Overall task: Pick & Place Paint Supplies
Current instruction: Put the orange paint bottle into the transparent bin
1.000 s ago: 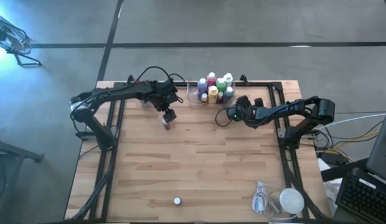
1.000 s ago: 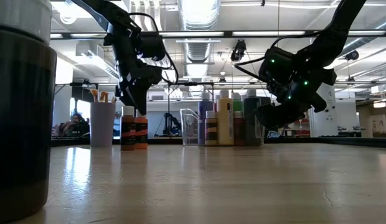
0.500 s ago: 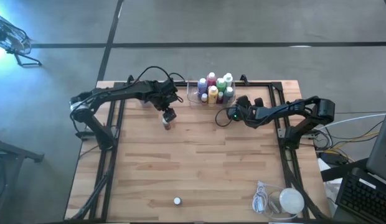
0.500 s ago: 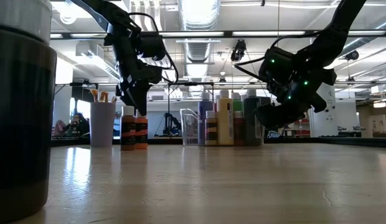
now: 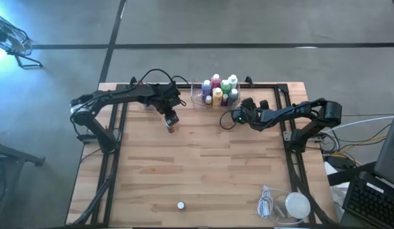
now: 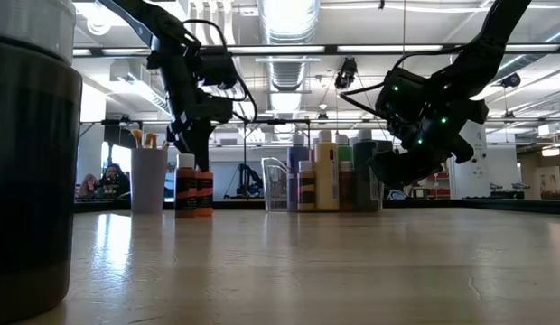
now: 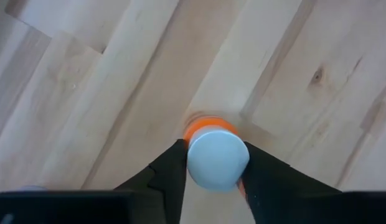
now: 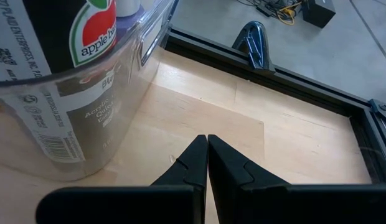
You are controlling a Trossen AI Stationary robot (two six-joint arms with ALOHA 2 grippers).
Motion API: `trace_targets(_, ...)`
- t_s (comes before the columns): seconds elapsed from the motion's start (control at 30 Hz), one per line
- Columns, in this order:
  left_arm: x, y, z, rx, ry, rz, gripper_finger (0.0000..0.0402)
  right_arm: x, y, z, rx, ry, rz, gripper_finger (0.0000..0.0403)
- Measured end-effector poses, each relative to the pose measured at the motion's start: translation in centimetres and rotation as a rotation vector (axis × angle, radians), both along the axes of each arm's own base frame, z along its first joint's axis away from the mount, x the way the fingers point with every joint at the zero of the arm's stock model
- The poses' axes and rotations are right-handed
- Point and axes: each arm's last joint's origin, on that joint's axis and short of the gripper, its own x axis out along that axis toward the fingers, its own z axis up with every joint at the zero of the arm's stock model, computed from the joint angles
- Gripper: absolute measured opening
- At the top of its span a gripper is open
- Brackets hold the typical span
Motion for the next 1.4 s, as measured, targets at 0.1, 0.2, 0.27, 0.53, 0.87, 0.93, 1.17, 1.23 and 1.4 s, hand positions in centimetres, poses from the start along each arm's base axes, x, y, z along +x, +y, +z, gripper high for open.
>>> trace_targets(0.1,0.0,0.0,0.1,0.005,-0.005,-0.002,0.0126,0.0,0.0,0.0,0.000,0.000,0.000,0.0008)
trace_targets(0.2,0.2,0.1,0.3,0.014,-0.006,-0.019,0.0122,0.0,0.0,0.0,0.000,0.000,0.000,0.0008)
trace_targets(0.27,0.3,0.2,0.5,0.019,-0.011,-0.024,0.0122,0.0,0.0,0.0,0.000,0.000,0.000,0.0008)
trace_targets(0.53,0.6,0.3,2.1,0.021,-0.007,-0.034,0.0124,0.0,0.0,0.0,0.000,0.004,0.001,0.0008)
trace_targets(0.87,1.9,1.1,8.6,0.121,-0.137,-0.071,0.0124,0.0,0.0,0.0,0.000,0.005,0.001,0.0008)
trace_targets(0.93,2.2,1.3,10.2,0.172,-0.178,-0.103,0.0124,0.0,0.0,0.0,0.000,0.005,0.001,0.0008)
trace_targets(1.17,2.9,1.9,14.3,0.338,-0.267,-0.250,0.0124,0.0,0.0,0.0,0.000,0.005,0.001,0.0008)
trace_targets(1.23,3.4,2.5,14.8,0.357,-0.276,-0.271,0.0124,0.0,0.0,0.0,0.000,0.004,0.001,0.0008)
trace_targets(1.4,4.6,5.0,15.0,0.369,-0.233,-0.290,0.0124,0.0,0.0,0.0,0.000,0.004,0.002,0.0008)
